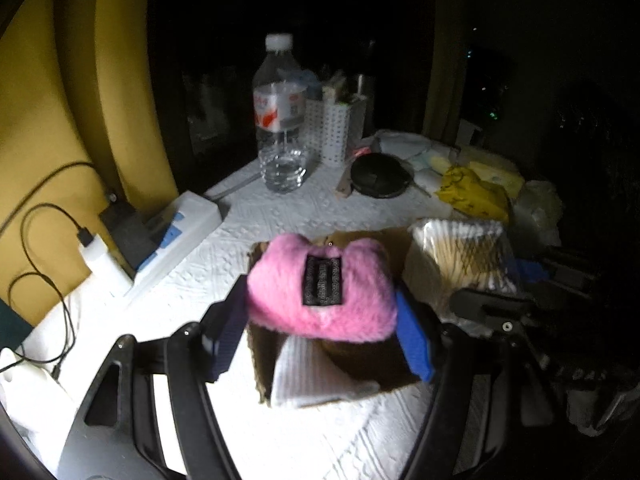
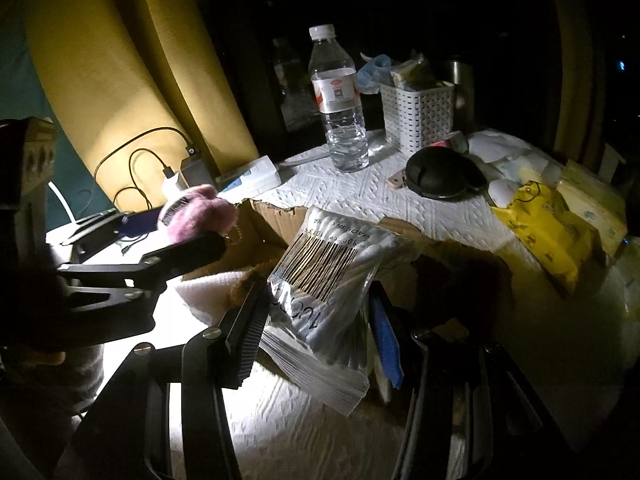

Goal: Organize soft objects
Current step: 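Carry the pink plush and swab bag over the box with both grippers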

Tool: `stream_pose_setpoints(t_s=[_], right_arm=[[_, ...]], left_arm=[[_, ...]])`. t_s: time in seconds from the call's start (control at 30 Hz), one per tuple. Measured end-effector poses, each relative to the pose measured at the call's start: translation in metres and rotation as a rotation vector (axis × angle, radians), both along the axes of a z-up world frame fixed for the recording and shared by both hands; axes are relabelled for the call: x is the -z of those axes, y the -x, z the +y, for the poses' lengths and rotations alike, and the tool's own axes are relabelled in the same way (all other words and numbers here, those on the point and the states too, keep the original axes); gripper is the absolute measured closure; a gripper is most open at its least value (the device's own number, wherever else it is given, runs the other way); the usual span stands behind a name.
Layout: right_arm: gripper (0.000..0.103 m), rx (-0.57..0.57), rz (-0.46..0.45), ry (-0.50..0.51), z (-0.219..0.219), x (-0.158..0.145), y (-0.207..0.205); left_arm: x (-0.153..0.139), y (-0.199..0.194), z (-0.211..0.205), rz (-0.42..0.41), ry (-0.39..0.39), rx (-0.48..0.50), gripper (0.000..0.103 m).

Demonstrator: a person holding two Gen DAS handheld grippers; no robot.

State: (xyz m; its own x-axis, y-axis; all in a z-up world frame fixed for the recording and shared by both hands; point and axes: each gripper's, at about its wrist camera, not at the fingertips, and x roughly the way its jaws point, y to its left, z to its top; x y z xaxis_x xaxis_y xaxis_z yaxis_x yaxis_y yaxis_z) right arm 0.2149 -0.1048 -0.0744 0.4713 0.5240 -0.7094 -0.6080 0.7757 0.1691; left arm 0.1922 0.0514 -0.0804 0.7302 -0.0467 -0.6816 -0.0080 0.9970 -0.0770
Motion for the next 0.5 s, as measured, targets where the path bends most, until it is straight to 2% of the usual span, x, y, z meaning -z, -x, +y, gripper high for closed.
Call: stream_pose_setpoints(t_s=[0.27,0.5], right_arm=[[0.05,-0.019,0.025,-0.005,0.011,0.015,-0.022],[0.05,-0.038,0.048,-0.01,0.019,0.027,-0.032]], left_arm=[[0.024,-0.019,0.011,0.044,0.02,-0.019,0.034],[0.031,-0.025,0.017,0.046,0.033,-0.025,0.033]])
